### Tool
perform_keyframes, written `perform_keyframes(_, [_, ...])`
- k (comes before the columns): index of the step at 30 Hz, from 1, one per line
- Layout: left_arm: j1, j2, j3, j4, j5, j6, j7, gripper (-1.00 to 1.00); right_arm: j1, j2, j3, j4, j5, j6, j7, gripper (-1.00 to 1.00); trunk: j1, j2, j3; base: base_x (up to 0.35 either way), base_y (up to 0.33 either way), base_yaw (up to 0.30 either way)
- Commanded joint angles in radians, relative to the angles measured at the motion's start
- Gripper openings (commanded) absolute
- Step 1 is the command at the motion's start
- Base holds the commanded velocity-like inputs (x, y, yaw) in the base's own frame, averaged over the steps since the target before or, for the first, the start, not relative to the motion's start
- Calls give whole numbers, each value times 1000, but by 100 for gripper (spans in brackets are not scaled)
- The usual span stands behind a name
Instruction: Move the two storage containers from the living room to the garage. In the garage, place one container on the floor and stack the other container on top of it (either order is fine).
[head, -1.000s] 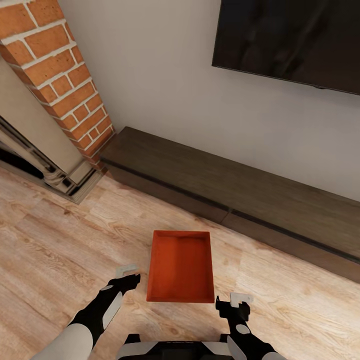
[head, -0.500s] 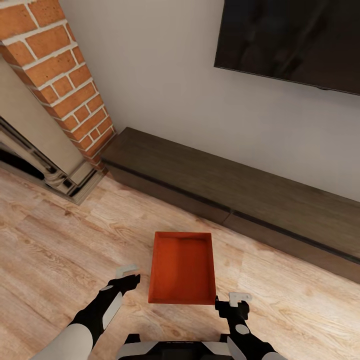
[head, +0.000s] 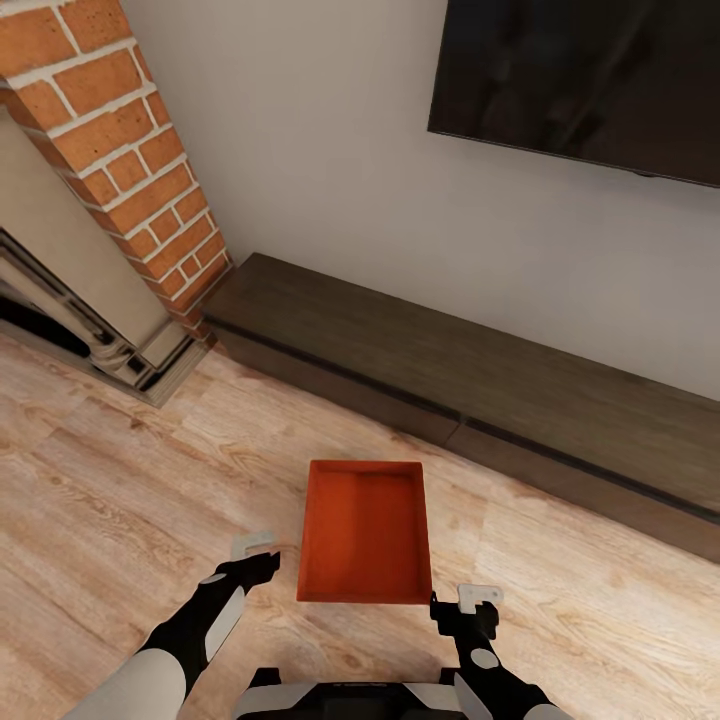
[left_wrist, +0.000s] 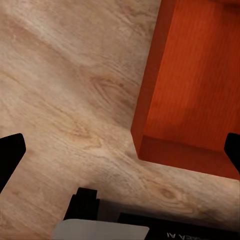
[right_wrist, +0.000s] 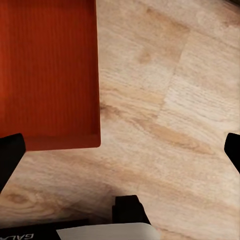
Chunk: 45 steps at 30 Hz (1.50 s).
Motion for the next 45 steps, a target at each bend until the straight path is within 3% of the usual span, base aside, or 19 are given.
perform_keyframes(1, [0,0,-6,-2,10,5,7,100,-1,0,9,3,-10,-4,-5,100,0,-1,-1,-8,0,0])
perform_keyframes(10, [1,0,-6,0,10,5,9,100,-1,0,6,34,-17,-10,-6,100,0,-1,1,-1,0,0])
perform_keyframes(19, [0,-3,-6,1,9,4,104,100,-1,1,4,75,-22,-43,-6,100,0,-1,14,0,0,0])
perform_keyframes(25, [0,-14,-6,11,10,3,108,100,-1,1,6,76,-15,-43,-6,100,0,-1,24,0,0,0])
perform_keyframes(45, [0,-15,-6,11,14,3,110,100,-1,1,7,74,-14,-43,-6,100,0,-1,55,0,0,0])
